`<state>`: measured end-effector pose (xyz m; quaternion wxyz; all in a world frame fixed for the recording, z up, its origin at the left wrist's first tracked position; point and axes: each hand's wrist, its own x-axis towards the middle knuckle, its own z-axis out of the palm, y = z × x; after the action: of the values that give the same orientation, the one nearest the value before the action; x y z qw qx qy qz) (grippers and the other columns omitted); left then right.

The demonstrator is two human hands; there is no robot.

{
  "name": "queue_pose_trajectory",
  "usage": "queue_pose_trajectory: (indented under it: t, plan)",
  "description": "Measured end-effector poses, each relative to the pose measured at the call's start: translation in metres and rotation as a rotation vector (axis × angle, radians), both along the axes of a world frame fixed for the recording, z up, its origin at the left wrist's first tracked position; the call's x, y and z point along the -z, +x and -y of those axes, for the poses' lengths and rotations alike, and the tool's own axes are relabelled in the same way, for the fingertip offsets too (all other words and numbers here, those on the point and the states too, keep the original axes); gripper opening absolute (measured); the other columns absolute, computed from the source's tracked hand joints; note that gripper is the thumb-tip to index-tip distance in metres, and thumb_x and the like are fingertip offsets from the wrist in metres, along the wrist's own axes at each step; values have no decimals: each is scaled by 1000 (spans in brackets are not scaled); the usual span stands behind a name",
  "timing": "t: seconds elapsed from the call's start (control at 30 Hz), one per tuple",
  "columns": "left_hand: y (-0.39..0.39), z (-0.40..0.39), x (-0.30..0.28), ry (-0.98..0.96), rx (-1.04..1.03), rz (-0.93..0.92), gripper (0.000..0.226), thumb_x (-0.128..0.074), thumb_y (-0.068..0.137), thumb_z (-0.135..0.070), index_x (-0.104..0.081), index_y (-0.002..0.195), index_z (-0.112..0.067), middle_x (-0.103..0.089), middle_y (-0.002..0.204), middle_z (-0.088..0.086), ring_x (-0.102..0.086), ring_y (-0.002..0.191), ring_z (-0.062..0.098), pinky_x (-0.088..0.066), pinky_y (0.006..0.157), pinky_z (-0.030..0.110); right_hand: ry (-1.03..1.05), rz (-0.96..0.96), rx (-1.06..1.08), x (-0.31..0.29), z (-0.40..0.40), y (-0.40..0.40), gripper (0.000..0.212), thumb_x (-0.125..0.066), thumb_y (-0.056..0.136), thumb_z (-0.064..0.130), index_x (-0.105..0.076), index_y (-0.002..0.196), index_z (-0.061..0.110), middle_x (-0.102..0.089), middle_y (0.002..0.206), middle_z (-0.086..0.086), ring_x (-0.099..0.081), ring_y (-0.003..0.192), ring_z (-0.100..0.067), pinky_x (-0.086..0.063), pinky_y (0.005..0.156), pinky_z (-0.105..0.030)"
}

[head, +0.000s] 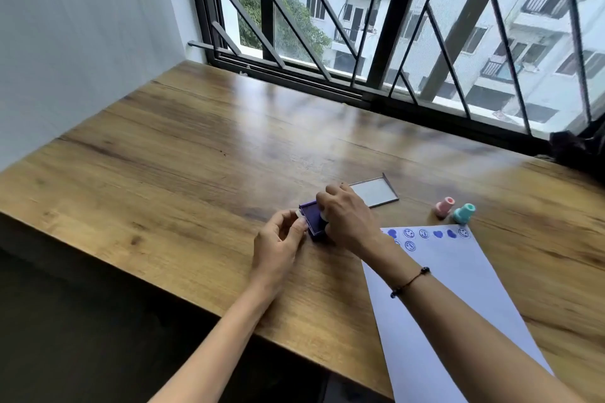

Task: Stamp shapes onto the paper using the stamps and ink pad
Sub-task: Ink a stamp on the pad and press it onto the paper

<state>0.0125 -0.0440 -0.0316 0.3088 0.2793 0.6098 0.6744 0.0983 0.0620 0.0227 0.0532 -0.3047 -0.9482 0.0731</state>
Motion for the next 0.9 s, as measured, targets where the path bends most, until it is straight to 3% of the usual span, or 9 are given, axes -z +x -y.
queue_pose_trajectory:
  t: [0.07,0.23,0.47,0.63,0.73,0.8,0.9]
  plan:
    - [0,0,0,-11,-3,-30,12,-60,74,-36,-66,85,-32,-70,77,-12,-64,79,11,-53,80,35,-4,24,-9,-2,-1,0,16,-48,77,-2,-54,90,5,-57,101,-14,-47,99,-31,-50,71,-42]
    - [0,1,1,4,11,-34,19,-60,72,-43,-66,87,-33,-71,80,-13,-65,79,12,-53,80,38,-6,12,-15,-2,-3,0,16,-48,74,-2,-54,87,5,-58,98,-14,-49,95,-31,-44,64,-38]
    - [2,3,1,5,-16,-31,14,-60,74,-36,-66,86,-31,-71,75,-11,-63,74,10,-51,75,30,-13,-1,-8,-2,-2,-1,16,-50,72,-2,-55,85,5,-57,95,-15,-50,91,-33,-38,59,-34]
    - [14,5,-8,9,-25,-42,9,-60,81,-23,-65,86,-28,-68,83,-1,-63,77,17,-53,80,43,-44,-36,43,-5,2,1,15,-49,77,0,-58,89,3,-58,98,-16,-52,92,-34,-48,66,-40]
    - [37,9,-13,5,52,-105,9,-59,79,-30,-63,87,-32,-68,85,1,-64,83,19,-53,79,37,-181,-328,159,-6,3,21,16,-53,80,2,-65,90,4,-64,95,-17,-58,86,-33,-49,72,-38]
    - [56,9,-15,5,144,-189,14,-57,77,-32,-61,91,-31,-68,86,-1,-63,81,10,-51,74,22,-248,-641,337,-5,4,51,10,-61,80,5,-68,88,6,-70,89,-14,-62,82,-27,-48,72,-31]
    - [86,2,-21,1,276,-379,27,-54,78,-27,-61,101,-16,-69,90,2,-62,78,6,-48,71,14,-340,-887,587,-1,1,110,8,-67,80,13,-68,88,15,-71,85,-8,-62,74,-13,-50,70,-27]
